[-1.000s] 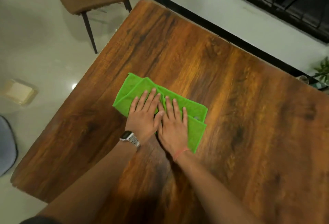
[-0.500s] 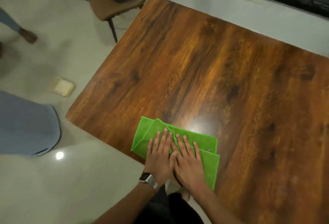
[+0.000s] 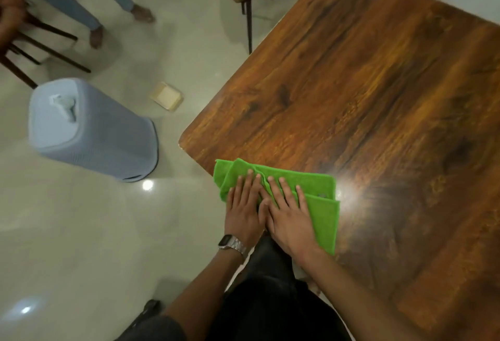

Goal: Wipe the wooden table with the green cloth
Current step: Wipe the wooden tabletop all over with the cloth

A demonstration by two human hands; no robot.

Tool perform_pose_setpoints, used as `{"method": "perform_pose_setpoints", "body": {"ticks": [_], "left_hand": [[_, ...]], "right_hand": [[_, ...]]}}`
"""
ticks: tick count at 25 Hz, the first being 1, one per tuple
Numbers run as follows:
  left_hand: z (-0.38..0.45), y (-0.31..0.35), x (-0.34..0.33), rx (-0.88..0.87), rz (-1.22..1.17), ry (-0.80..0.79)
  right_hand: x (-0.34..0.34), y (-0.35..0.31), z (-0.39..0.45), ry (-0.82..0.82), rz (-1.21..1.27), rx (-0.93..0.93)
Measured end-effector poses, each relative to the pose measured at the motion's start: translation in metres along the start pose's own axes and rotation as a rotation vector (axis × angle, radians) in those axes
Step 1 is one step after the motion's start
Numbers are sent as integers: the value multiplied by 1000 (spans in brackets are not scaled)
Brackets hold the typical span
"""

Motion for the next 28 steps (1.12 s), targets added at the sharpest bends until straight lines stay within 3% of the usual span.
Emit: {"method": "perform_pose_setpoints", "body": {"ticks": [9,12,14,20,28], "left_hand": [[143,-94,34,247,4,177],[184,-91,35,240,45,216],[209,-69,25,160,51,213],[193,35,-19,-163,71,134],[5,194,-78,-526,50,-124]], "right_hand": [[-6,-51,198,-54,46,280],[2,-39,237,-29,16,299],[9,-13,244,-8,-9,210],[23,78,162,130,12,-154],[38,162,-100,202,-11,-588]]}}
Point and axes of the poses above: each hand's wrist, its own z-axis towards the middle knuckle, its own x-axis out of the back of the hand, y = z × x, the point moved 4 cm from there along z, towards the middle knuckle, and after that the axes turned 14 degrees about y, right-handed, at the moved point
